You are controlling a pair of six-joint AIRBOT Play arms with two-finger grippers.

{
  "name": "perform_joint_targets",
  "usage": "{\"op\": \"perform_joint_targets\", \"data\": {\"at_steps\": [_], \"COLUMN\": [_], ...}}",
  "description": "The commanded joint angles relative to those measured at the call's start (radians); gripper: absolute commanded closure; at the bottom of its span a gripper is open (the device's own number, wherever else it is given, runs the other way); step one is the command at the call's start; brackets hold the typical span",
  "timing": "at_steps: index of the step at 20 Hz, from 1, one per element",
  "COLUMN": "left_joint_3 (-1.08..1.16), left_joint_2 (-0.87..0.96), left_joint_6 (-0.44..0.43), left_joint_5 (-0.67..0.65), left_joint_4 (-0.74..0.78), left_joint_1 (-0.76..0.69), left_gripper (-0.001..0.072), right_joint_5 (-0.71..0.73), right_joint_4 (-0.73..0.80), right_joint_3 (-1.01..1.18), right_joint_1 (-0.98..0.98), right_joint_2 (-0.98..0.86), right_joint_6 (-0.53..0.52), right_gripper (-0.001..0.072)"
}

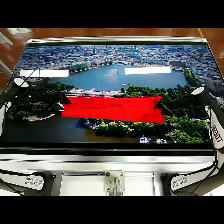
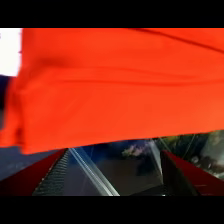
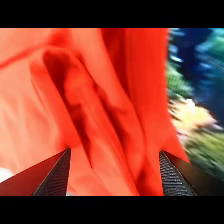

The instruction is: Fold the shirts.

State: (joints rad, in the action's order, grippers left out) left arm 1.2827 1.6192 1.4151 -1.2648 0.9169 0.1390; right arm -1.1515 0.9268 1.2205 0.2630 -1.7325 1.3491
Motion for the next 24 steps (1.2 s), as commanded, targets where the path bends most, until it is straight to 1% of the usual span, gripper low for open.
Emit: {"op": "perform_joint_targets", "data": {"at_steps": [1, 2, 3, 4, 5, 6, 9, 10, 11, 12, 13, 15, 19, 22, 24], "left_joint_3": [0.002, 0.002, 0.002, 0.002, 0.002, 0.002, 0.001, 0.001, 0.001, 0.001, 0.001, 0.001, 0.037, 0.11, 0.161], "left_joint_2": [-0.013, -0.019, -0.029, -0.04, -0.051, -0.061, -0.064, -0.058, -0.051, -0.04, -0.025, 0.012, 0.099, 0.174, 0.222], "left_joint_6": [-0.015, -0.015, -0.016, -0.016, -0.028, -0.046, -0.116, -0.132, -0.132, -0.132, -0.132, -0.132, -0.132, -0.132, -0.127], "left_joint_5": [-0.004, -0.004, -0.004, -0.003, -0.003, -0.003, 0.007, 0.032, 0.07, 0.116, 0.162, 0.238, 0.341, 0.369, 0.369], "left_joint_4": [-0.043, -0.072, -0.103, -0.124, -0.148, -0.179, -0.359, -0.399, -0.413, -0.413, -0.413, -0.413, -0.424, -0.424, -0.43], "left_joint_1": [-0.034, -0.036, -0.036, -0.035, -0.036, -0.036, -0.055, -0.079, -0.116, -0.167, -0.221, -0.323, -0.505, -0.599, -0.642], "left_gripper": [0.0038, 0.0038, 0.0039, 0.0039, 0.004, 0.0042, 0.0059, 0.0236, 0.0484, 0.0614, 0.0667, 0.0668, 0.0669, 0.0668, 0.0669], "right_joint_5": [0.042, 0.042, 0.04, 0.036, 0.029, 0.018, 0.003, 0.002, -0.002, -0.005, -0.013, -0.048, -0.135, -0.211, -0.221], "right_joint_4": [-0.062, -0.067, -0.074, -0.084, -0.098, -0.118, -0.14, -0.141, -0.14, -0.133, -0.12, -0.082, -0.08, -0.083, -0.082], "right_joint_3": [-0.001, -0.001, -0.001, 0.002, 0.01, 0.02, 0.055, 0.062, 0.064, 0.064, 0.064, 0.064, 0.064, 0.064, 0.064], "right_joint_1": [-0.026, -0.03, -0.038, -0.037, -0.037, -0.035, -0.027, -0.027, -0.027, -0.027, -0.027, -0.027, -0.03, -0.03, -0.03], "right_joint_2": [-0.045, -0.05, -0.049, -0.048, -0.048, -0.043, 0.027, 0.067, 0.105, 0.145, 0.182, 0.246, 0.357, 0.452, 0.512], "right_joint_6": [0.009, 0.024, 0.027, 0.027, 0.027, 0.027, 0.026, 0.027, 0.029, 0.031, 0.037, 0.049, 0.072, 0.102, 0.125], "right_gripper": [0.0037, 0.004, 0.0154, 0.0365, 0.0551, 0.0651, 0.0654, 0.0654, 0.0654, 0.0654, 0.0654, 0.0654, 0.0654, 0.0654, 0.0654]}}
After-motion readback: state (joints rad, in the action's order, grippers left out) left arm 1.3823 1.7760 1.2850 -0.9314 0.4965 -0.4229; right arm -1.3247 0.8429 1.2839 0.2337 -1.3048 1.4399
